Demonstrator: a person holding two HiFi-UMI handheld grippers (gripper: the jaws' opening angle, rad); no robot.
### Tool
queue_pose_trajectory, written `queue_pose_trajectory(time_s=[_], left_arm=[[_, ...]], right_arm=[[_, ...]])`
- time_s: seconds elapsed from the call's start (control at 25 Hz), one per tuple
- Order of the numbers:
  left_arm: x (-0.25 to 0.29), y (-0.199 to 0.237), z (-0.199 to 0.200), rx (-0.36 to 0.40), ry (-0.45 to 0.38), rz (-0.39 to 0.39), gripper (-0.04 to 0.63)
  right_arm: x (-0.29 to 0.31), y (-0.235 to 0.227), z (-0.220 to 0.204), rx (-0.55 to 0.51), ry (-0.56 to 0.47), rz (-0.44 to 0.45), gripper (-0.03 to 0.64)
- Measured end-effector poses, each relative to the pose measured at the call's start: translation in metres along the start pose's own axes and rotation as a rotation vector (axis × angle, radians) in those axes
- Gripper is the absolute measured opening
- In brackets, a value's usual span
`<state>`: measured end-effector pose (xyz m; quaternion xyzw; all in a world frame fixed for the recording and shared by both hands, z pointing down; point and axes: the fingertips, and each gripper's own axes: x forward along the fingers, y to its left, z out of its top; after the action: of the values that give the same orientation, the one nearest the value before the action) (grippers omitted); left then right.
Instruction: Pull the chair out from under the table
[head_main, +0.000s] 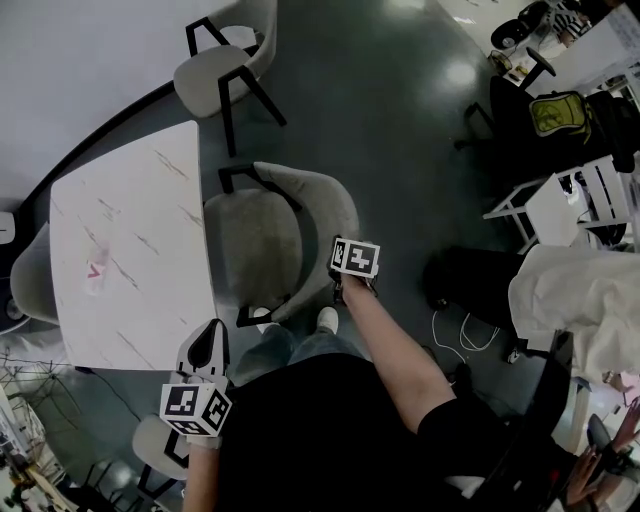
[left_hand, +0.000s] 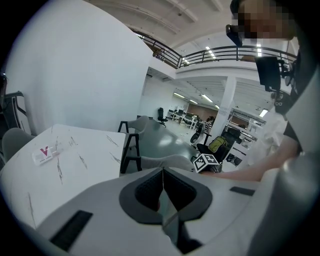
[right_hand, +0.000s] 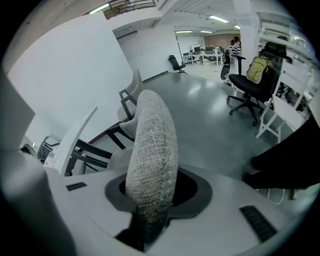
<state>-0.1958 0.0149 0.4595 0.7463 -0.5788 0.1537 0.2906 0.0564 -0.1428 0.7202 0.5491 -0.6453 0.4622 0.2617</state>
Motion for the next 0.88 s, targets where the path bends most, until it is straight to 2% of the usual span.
queue_pose_trajectory(time_s=[0.44, 0.88], left_arm=[[-0.004, 0.000, 0.000, -0.008, -0.003, 0.007, 0.005], [-0.001, -0.008, -0.004, 0.001, 0.007, -0.013, 0.005]], right_arm=[[-0.005, -0.007, 0.003, 0.028, -0.007, -0.003, 0.107], [-0.018, -0.052, 0.014, 0.048, -0.022, -0.039, 0.103]])
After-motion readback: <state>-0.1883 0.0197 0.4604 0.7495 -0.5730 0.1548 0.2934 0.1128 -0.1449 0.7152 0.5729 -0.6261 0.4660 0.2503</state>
